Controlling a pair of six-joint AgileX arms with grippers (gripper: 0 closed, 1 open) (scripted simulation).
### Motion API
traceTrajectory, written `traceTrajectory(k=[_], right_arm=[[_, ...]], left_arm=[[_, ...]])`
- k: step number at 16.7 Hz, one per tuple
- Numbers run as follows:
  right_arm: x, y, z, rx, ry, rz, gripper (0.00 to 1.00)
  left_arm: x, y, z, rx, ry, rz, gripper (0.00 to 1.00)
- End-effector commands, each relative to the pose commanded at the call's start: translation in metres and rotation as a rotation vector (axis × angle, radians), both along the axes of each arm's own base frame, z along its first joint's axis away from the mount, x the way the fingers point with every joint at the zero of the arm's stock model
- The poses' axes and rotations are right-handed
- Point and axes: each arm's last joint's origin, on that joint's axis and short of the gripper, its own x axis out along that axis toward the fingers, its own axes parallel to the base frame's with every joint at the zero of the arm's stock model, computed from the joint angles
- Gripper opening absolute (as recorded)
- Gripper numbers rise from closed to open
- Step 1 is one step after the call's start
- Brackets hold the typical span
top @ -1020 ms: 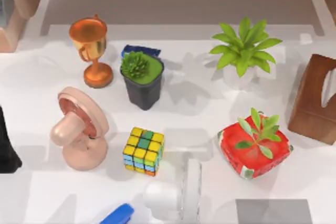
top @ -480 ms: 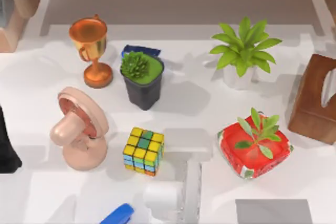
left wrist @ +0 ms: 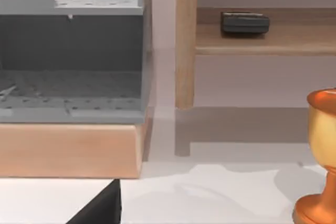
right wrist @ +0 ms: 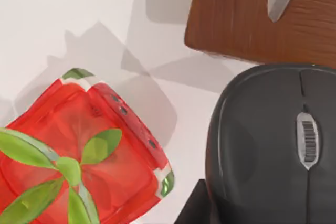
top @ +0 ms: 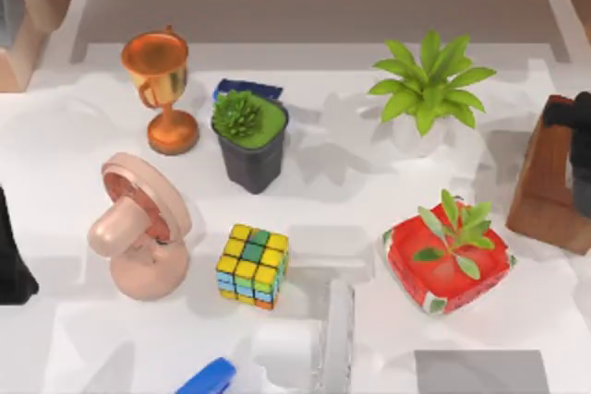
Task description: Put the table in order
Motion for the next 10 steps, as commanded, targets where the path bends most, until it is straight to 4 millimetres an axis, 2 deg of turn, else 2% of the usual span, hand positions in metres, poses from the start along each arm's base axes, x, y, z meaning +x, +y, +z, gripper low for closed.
traceTrajectory(k=[5, 8, 10], right_arm=[[-0.066, 0.054, -0.066, -0.056, 0.167, 0.104, 0.00], [-0.095, 0.077, -0.097, -0.099, 0.206, 0.173, 0.00], [-0.106, 0.087, -0.110, -0.113, 0.210, 0.205, 0.00]], left_arm=[[0.000, 0.000, 0.000, 0.000, 0.000, 0.000, 1.00], [0.000, 0.000, 0.000, 0.000, 0.000, 0.000, 1.00], [0.000, 0.000, 0.000, 0.000, 0.000, 0.000, 1.00]])
